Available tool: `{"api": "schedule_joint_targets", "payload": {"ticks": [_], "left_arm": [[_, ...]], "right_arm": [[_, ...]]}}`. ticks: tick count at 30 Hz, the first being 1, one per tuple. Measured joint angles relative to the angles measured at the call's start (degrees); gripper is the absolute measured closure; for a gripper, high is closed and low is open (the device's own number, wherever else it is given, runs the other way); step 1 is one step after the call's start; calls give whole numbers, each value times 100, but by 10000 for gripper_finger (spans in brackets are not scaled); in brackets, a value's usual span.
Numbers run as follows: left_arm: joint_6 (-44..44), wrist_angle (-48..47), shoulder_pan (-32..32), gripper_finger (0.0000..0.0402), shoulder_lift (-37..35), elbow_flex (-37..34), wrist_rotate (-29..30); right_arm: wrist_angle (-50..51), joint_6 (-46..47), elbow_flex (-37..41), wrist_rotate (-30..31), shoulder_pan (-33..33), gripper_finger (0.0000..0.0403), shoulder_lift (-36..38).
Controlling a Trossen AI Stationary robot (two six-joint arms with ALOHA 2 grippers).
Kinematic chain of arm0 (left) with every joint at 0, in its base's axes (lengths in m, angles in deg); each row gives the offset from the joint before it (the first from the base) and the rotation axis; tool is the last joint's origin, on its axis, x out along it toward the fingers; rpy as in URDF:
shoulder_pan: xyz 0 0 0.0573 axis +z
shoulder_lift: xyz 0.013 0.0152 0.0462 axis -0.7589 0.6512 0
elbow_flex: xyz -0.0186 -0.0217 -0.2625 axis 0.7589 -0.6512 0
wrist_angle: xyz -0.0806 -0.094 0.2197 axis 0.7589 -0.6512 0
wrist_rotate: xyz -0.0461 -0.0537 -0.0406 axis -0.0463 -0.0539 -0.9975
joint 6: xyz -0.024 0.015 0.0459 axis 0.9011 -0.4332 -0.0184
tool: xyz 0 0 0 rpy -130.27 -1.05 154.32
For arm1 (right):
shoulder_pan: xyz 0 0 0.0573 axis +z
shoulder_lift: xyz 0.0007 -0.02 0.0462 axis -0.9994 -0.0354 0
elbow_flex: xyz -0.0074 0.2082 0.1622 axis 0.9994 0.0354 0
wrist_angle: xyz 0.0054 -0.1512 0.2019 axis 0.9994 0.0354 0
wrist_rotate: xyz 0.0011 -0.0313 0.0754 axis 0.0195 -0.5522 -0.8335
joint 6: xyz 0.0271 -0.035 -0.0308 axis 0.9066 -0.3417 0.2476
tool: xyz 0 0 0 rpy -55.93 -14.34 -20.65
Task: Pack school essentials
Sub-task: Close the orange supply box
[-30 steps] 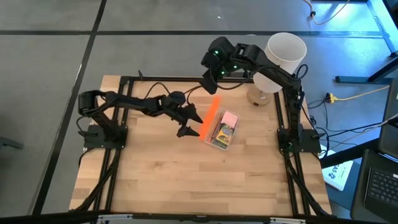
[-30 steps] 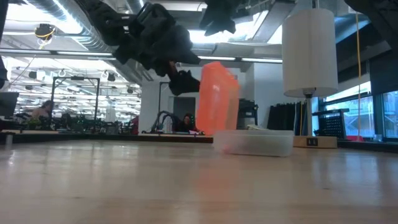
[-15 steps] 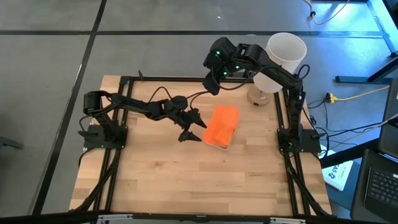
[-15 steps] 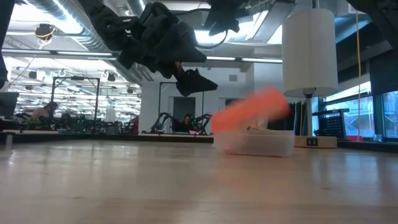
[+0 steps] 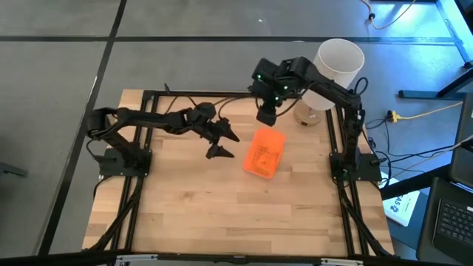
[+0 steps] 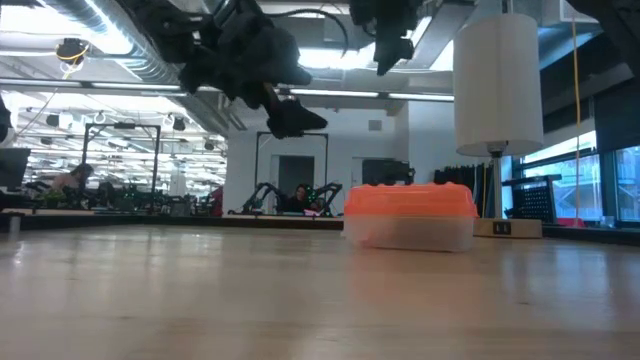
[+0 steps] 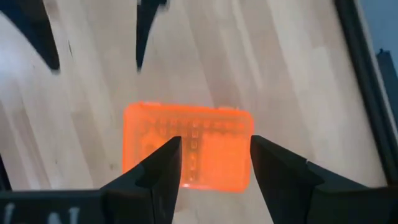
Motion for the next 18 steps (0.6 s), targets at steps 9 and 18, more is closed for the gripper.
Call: {"api": "schedule_joint_targets", "payload": {"ticks": [9, 18], "left_arm": [[-344, -1661, 115, 8, -1331, -2, 933], [-352, -2703, 112, 8, -2127, -4, 1715]], "right_arm": [[21, -12, 1146, 29, 270, 210, 59], [-822, 60, 2910, 106, 484, 210, 48]]}}
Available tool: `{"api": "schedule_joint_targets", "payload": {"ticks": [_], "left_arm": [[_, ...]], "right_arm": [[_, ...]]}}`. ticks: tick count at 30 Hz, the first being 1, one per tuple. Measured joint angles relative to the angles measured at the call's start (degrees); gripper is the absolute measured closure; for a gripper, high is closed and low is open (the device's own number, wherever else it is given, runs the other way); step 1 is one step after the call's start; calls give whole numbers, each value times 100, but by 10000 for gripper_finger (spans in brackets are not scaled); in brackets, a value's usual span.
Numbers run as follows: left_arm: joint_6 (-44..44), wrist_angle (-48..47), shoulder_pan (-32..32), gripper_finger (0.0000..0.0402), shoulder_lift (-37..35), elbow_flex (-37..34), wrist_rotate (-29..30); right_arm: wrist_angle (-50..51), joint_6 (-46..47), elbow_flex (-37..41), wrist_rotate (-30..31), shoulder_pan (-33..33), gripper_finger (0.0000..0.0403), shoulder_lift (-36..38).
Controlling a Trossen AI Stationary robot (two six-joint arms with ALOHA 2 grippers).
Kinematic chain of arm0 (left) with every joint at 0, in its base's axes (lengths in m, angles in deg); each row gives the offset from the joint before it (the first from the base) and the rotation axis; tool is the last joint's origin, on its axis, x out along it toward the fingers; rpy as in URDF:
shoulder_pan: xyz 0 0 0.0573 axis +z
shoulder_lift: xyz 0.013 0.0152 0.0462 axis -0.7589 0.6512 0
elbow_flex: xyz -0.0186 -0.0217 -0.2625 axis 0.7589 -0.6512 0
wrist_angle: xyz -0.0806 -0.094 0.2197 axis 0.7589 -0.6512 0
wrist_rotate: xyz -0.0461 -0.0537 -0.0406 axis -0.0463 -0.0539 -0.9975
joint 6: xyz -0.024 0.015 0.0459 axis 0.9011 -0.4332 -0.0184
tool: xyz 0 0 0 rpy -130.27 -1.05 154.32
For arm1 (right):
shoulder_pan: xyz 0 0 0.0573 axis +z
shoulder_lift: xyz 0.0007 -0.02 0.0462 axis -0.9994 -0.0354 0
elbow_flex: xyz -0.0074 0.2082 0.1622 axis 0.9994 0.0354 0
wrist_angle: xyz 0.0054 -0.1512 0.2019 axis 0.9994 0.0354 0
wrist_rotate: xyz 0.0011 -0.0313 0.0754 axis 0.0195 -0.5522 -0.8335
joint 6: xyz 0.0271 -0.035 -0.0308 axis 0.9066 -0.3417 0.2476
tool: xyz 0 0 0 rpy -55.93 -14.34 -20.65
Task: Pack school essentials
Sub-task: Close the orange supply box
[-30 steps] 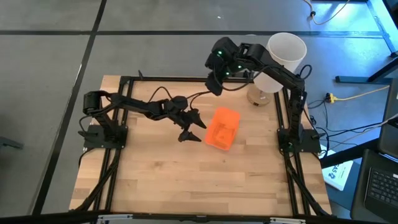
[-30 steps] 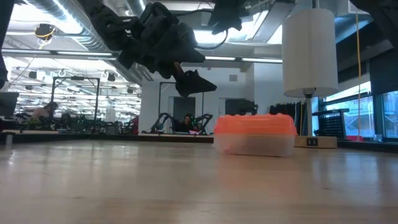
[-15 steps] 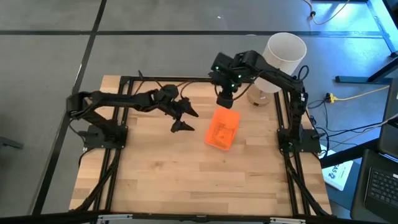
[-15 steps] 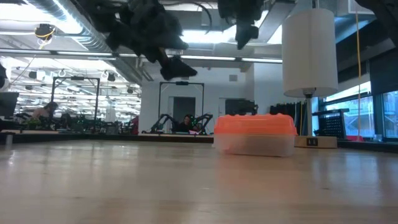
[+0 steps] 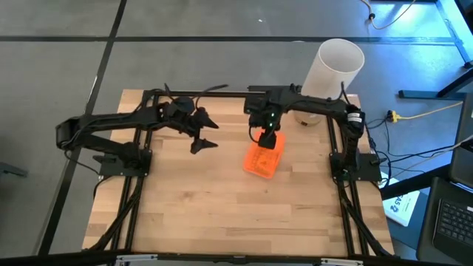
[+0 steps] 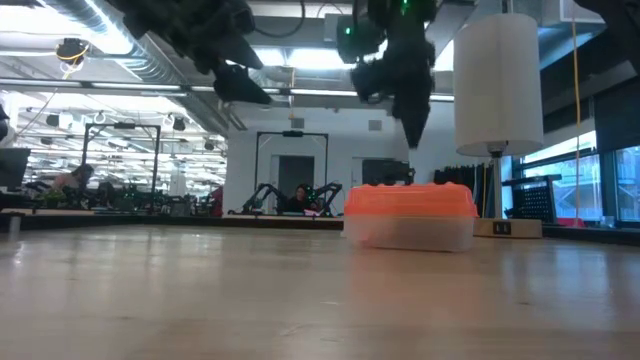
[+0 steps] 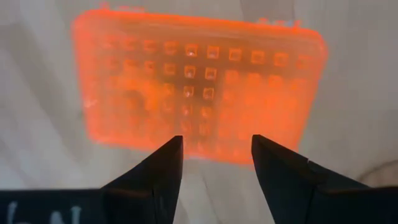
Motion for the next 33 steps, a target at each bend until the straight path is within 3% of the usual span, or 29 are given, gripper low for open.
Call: {"api": "schedule_joint_targets", "payload": {"ticks": [14, 25, 33], "left_arm": [[56, -251, 0, 8, -74, -2, 156], [163, -336, 0, 8, -73, -7, 177], [180, -339, 0, 8, -71, -7, 189]], "right_arm": [[-1829, 241, 1925, 257, 107, 210, 47], [-2038, 250, 2061, 232, 104, 210, 30], [-3587, -491, 2060, 194, 316, 210, 9]]}}
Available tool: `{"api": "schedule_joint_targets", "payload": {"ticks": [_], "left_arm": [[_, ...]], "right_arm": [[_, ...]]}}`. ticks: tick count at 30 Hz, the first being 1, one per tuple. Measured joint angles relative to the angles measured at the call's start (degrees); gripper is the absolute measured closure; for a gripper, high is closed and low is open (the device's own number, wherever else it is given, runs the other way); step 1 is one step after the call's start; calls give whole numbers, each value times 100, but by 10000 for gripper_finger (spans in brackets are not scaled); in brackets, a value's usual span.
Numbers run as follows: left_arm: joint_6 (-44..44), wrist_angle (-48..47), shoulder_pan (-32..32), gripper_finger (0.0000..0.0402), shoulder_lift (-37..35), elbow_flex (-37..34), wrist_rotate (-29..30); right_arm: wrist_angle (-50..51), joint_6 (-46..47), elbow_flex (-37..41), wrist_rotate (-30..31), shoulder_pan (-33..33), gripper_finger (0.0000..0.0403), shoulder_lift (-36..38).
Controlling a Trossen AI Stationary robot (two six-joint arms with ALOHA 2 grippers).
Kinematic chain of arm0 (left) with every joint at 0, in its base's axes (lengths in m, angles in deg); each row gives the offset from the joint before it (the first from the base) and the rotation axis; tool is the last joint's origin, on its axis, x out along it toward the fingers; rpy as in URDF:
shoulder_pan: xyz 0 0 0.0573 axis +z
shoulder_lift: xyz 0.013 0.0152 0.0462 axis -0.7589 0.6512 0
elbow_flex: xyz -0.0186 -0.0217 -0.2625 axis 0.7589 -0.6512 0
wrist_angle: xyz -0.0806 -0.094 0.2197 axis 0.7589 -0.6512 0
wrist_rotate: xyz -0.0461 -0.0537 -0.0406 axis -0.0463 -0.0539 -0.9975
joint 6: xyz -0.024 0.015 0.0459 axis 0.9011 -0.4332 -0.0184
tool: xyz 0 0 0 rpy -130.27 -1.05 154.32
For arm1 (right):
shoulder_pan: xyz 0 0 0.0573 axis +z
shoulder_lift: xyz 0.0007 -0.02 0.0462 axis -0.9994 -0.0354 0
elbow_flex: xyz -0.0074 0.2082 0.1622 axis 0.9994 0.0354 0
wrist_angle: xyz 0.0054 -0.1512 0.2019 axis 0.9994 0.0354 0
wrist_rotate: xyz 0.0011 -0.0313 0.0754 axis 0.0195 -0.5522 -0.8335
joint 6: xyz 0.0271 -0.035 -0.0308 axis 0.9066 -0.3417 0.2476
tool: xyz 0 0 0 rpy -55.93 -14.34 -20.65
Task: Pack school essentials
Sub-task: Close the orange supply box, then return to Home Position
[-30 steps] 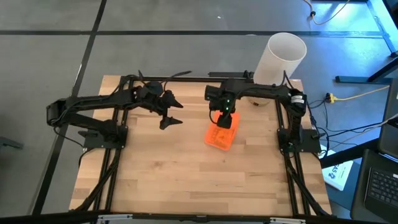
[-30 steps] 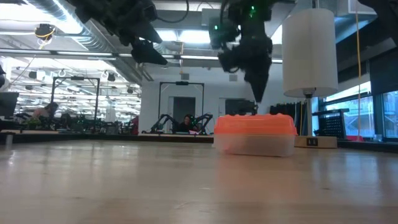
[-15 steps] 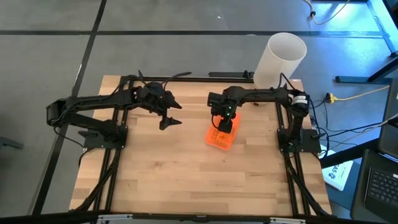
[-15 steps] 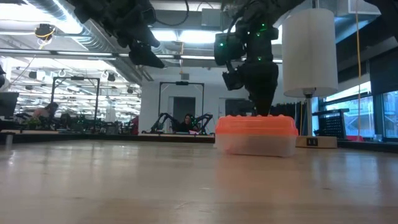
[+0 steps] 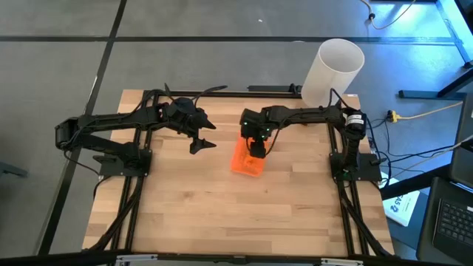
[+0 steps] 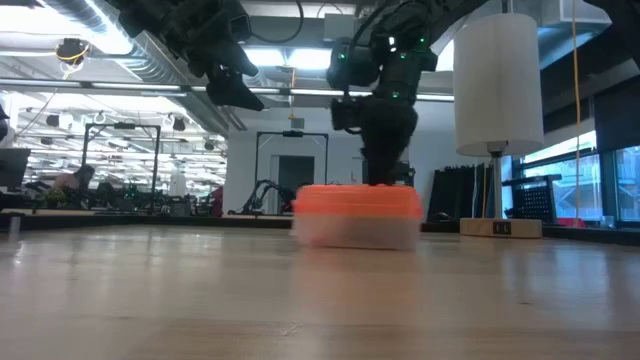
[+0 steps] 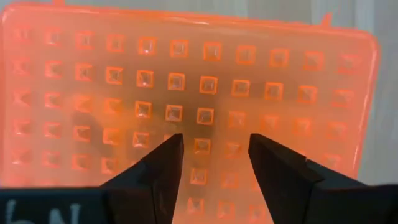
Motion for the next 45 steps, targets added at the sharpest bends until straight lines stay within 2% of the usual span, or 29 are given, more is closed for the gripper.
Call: {"api": "schedule_joint_targets", "payload": {"ticks": [4, 9, 14, 17, 21, 25, 28, 35, 39, 45], "left_arm": [[23, -4, 0, 8, -2, 0, -1], [29, -205, 0, 8, -2, 0, -4], [25, -489, 0, 8, -1, 0, -214], [-18, -680, 5, 8, 0, 0, -486], [31, -685, 147, 8, -161, 0, -512], [96, -874, 287, 8, -701, 2, -623], [94, -1148, 361, 8, -1289, 9, -496], [85, -2010, 387, 8, -2595, 4, 559], [134, -2013, 387, 8, -3272, 4, 802], [229, -2213, 387, 8, -4079, 0, 1240]], "right_arm": [[-705, -374, 0, 0, 92, 210, -26], [-369, -324, -196, 277, 126, 221, -20], [265, -325, -816, 499, 112, 271, 130], [656, -323, -1285, 494, 68, 316, 164], [1195, -330, -1946, 483, -6, 385, 232], [1790, -334, -2512, 498, -47, 392, 317], [1972, -336, -2621, 485, -81, 395, 623], [1567, -65, -1861, 491, -243, 397, 1884], [597, 112, -884, 350, -294, 399, 2759], [-273, 549, 615, 283, -483, 400, 4162]]}}
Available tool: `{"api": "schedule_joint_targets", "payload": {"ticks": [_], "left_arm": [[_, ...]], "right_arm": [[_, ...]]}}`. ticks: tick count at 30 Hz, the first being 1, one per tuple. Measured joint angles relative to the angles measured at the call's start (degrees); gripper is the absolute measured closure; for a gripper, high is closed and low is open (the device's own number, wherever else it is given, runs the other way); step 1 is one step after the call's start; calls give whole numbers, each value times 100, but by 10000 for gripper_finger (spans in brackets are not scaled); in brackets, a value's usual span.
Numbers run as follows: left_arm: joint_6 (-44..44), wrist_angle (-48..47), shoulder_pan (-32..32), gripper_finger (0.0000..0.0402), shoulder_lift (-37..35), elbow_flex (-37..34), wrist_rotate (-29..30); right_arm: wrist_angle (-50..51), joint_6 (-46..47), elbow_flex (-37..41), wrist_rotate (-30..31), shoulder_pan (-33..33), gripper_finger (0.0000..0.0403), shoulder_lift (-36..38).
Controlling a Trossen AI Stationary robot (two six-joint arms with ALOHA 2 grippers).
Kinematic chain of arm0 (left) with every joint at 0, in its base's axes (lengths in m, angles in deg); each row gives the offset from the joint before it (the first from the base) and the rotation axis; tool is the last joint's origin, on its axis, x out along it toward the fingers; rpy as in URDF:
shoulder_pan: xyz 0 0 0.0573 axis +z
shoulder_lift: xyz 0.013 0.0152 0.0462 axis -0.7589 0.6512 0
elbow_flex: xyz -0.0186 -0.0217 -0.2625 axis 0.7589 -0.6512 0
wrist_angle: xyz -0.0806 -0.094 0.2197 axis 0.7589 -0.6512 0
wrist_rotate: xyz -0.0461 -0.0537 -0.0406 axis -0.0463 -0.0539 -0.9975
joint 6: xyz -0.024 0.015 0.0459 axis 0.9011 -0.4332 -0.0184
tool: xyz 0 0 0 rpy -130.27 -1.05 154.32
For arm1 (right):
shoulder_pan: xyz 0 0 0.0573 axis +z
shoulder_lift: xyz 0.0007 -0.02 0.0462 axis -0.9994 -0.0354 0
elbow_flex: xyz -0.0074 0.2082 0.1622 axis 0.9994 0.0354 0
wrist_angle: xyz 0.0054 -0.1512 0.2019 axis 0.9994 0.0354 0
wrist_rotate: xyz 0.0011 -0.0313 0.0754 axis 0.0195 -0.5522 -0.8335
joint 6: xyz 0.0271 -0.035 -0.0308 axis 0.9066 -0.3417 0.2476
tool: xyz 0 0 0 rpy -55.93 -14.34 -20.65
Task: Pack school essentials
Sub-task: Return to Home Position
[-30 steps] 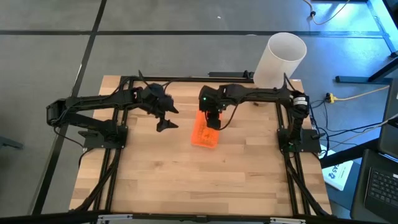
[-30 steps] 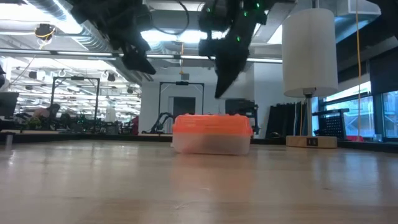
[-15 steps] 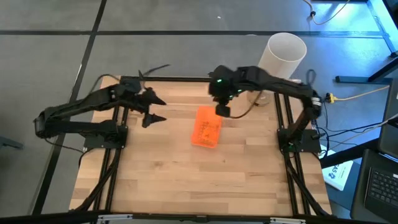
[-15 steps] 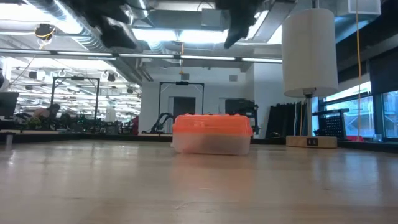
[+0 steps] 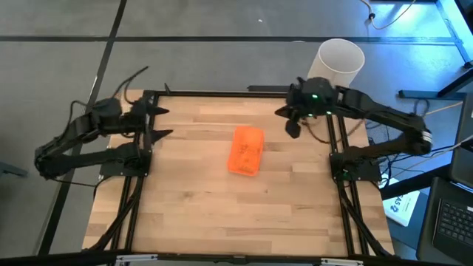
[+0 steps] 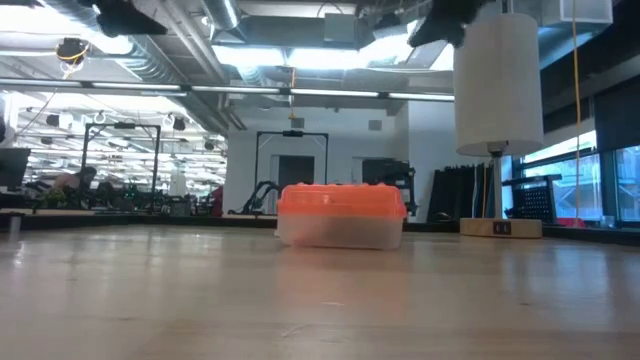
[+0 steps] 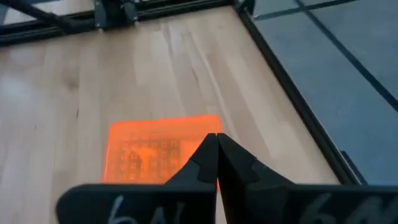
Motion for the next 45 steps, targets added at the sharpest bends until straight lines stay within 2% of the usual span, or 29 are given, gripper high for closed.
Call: {"api": "schedule_joint_targets", "payload": {"ticks": [4, 9, 18, 25, 28, 32, 36, 45], "left_arm": [[181, -89, 0, 8, -500, -58, 269], [550, -39, 0, 8, -1274, -455, 544], [831, 63, 0, 8, -2465, -844, 848], [854, 231, 0, 8, -2452, -983, 973], [825, 489, 0, 8, -2449, -1138, 960], [602, 881, 0, 8, -2441, -1559, 957], [527, 1361, 0, 8, -2447, -1902, 974], [660, 2267, 0, 8, -2449, -2701, 936]], "right_arm": [[-691, 294, 975, 0, -58, 399, 908], [-1624, 723, 2206, -9, -55, 399, 2014], [-1910, 1226, 3398, 9, -179, 398, 3684], [-2035, 1470, 3950, 184, -245, 398, 4682], [-2436, 1385, 4271, 199, -246, 398, 4953], [-2938, 1257, 4754, 196, -243, 398, 5182], [-3026, 1220, 5099, 199, -245, 398, 5478], [-3297, 1078, 5752, 209, -243, 398, 6758]]}}
